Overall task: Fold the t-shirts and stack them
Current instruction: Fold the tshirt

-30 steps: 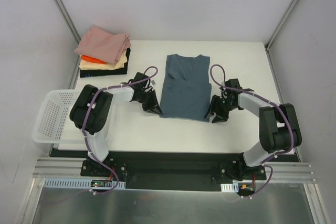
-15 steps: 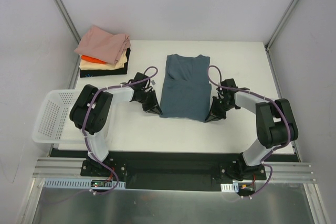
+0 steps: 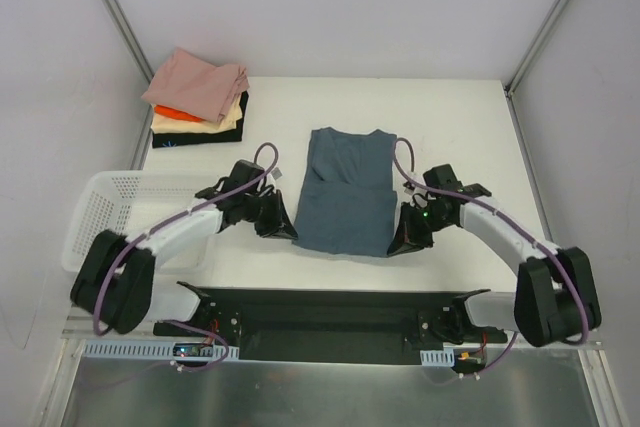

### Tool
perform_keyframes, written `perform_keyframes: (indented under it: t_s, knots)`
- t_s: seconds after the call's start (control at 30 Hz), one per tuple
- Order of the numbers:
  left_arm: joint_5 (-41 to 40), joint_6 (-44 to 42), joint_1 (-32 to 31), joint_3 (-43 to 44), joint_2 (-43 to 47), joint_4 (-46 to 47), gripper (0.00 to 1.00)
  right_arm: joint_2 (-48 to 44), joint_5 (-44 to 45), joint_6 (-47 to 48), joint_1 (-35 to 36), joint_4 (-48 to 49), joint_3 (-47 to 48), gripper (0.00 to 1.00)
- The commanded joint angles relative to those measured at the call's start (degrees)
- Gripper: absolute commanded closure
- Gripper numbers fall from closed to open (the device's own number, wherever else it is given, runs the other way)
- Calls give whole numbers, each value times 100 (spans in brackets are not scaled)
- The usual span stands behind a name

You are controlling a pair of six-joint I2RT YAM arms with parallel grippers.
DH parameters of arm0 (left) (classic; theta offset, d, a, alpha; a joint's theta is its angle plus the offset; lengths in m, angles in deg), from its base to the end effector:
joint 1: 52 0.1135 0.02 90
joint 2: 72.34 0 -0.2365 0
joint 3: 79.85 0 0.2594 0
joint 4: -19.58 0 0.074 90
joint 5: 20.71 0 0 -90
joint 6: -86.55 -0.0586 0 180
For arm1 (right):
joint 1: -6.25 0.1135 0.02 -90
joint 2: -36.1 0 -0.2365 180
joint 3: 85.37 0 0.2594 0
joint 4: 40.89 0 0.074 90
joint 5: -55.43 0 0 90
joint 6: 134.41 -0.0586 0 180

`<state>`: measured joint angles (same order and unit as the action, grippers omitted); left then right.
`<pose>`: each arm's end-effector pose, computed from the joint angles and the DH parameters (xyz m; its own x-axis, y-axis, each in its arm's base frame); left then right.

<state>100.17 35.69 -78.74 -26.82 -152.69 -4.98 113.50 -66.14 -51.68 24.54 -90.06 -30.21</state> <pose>0.2433 -0.1562 0.1298 -0.9673 -0.1193 -0.2239 0.0755 0.7073 -0.7028 0.2259 0.1070 0.1287 -0.9466 -0.1993 -0.2534 -0.3085 0.7881 0.5326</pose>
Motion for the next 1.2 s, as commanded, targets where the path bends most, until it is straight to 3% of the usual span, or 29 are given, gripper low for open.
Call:
perform_keyframes:
  t_s: [0.0,0.2,0.43,0.63,1.17]
  knots:
    - [-186,33,-156,-151,1529,-551,100,-945,-902,647,53,-1411,426,99]
    - [-529,-319,-156,190,2832,-991,100,-1553,-1079,1183,44,-2502,1384,99]
    - [-1434,-398,-156,560,3017,-1018,100,-1370,-1245,1079,-167,-2179,1763,99]
    - [-2260,-389,-147,1157,2421,-1009,100,-1044,-1421,947,-562,-1538,1948,99]
    - [-2551,-565,248,3002,-58,-1009,100,626,-657,753,-1204,-579,2871,99]
